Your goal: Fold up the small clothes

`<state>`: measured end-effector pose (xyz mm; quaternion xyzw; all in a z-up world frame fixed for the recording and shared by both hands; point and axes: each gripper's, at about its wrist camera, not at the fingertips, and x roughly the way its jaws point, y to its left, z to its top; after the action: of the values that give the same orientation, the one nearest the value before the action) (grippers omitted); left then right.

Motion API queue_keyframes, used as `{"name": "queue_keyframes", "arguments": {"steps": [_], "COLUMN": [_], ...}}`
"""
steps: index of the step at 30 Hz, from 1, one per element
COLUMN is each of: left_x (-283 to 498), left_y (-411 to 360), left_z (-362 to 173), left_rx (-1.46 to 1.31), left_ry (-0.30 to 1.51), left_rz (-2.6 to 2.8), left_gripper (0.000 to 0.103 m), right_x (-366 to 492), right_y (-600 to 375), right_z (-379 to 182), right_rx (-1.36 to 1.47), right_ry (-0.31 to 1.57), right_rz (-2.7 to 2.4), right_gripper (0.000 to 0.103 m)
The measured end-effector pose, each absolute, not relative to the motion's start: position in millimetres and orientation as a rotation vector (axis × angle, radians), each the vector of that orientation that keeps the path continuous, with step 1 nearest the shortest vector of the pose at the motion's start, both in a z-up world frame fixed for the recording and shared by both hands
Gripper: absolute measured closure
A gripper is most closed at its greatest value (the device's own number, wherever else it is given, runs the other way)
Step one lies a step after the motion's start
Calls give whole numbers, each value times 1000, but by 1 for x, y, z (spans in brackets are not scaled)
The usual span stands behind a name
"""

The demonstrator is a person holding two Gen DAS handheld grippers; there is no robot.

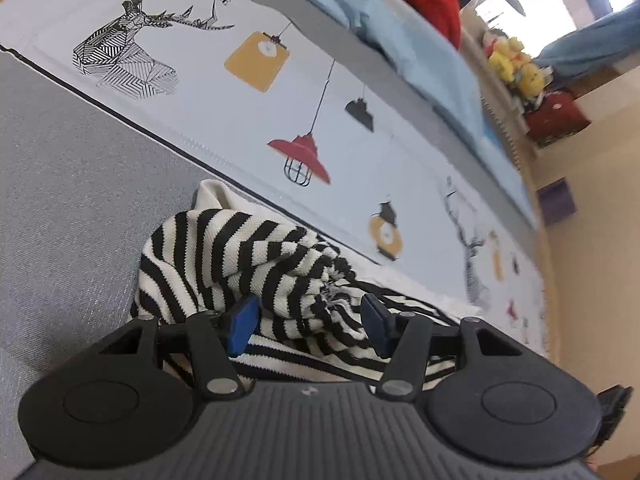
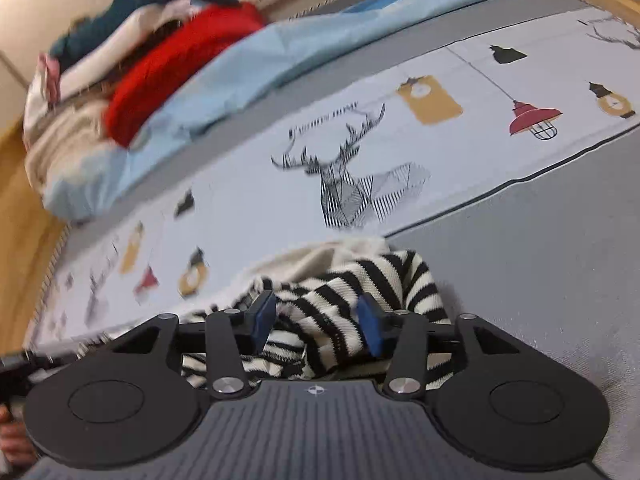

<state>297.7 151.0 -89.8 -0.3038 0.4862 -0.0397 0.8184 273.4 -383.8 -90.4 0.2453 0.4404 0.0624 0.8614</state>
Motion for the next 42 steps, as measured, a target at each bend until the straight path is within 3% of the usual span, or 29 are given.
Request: {"name": "queue_keyframes", "arguments": {"steps": [4,8,16,17,19,20,22,28,34,36,37,38,42], "left_x": [307,311,318,319,322,323,325,333,353,363,367,369,363], "left_y": [144,141,133,134,136,137,140,146,145,148,151,155,168], "left_z": [-98,-100,-91,-90,-87,-85,-79,-54,-46,-50,-54,-57,-50], "left_rx": [-622,-568,-517,-522,-533,-540,-556,-597,-616,-639,-656,-675,-637], "left_ry": [1057,1070,1039,1032,1015,1003,960,769,692,739,769,794,765], "left_rz": [-36,7,34,37,42,42,41,31,46,55,42,23,4], "left_gripper": [51,74,85,85,86,87,88,88,87,80,67,62,62], "right_x": [281,283,298,301,306,308,312,322,344,356,365,371,373], "right_y": [-378,-374,-348,-347,-347,-347,-348,-357,-345,-341,-340,-340,-351], "right_z": [-91,-93,-109,-110,-109,-108,-102,-65,-59,-65,-71,-78,-86], "right_rx": [498,449,283,282,305,313,343,498,533,540,551,565,576], "right_ry": [955,1008,1106,1106,1098,1090,1041,729,579,592,629,670,713], "right_rz": [130,132,145,142,138,139,139,125,68,33,20,2,-58], "right_gripper": [54,54,55,59,73,86,93,95,95,91,86,83,82]}}
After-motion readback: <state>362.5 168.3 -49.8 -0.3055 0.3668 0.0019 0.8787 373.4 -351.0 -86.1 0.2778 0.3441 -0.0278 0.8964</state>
